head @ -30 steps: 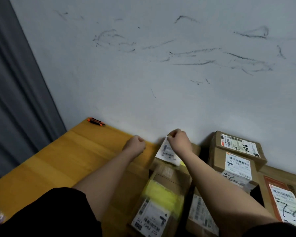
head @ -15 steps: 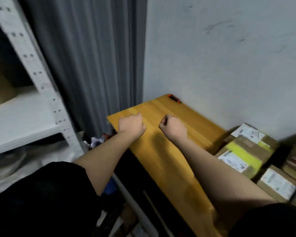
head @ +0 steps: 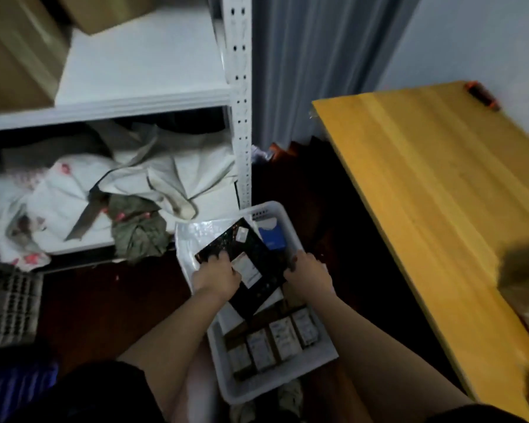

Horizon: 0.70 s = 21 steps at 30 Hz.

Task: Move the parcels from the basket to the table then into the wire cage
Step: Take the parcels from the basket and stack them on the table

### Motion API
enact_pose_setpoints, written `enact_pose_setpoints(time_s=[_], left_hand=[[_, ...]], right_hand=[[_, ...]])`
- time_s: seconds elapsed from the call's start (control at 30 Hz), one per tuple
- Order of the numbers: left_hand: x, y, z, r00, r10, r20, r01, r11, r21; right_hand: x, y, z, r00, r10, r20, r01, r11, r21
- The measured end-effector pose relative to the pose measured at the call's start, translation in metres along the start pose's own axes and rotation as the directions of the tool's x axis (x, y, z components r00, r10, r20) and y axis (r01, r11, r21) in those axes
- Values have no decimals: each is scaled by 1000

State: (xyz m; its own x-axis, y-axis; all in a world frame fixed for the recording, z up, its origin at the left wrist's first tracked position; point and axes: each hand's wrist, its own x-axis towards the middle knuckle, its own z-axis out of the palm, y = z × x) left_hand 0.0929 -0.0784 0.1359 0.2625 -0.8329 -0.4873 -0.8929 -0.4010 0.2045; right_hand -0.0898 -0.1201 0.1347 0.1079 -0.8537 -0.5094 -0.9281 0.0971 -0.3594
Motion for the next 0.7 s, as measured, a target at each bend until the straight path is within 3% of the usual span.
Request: enact_pose_setpoints(time_s=[0.1, 0.23, 0.4, 0.57, 0.63, 0.7], left_hand=[[11, -28, 64, 992, -65, 109, 81, 986, -147], [40, -47, 155, 973, -34, 230, 121, 920, -374], [95, -58, 257, 955, -145, 260, 259, 835, -485], [152, -64, 324, 919, -312, 241, 395, 729, -559], [169, -67, 348, 881, -411, 233, 462, 645, -609], [181, -68, 367, 828, -507, 238, 507, 498, -703]], right_hand=[[26, 12, 64, 990, -1, 143, -1, 1000, 12], [63, 39, 153, 976, 16, 218, -17, 1000, 5], [129, 74, 247, 958, 28, 284, -22, 1000, -21], [190, 103, 317, 938, 49, 342, -122, 973, 194], [208, 110, 339, 915, 133, 381, -290, 874, 391], [217, 110, 356, 873, 224, 432, -465, 646, 605]])
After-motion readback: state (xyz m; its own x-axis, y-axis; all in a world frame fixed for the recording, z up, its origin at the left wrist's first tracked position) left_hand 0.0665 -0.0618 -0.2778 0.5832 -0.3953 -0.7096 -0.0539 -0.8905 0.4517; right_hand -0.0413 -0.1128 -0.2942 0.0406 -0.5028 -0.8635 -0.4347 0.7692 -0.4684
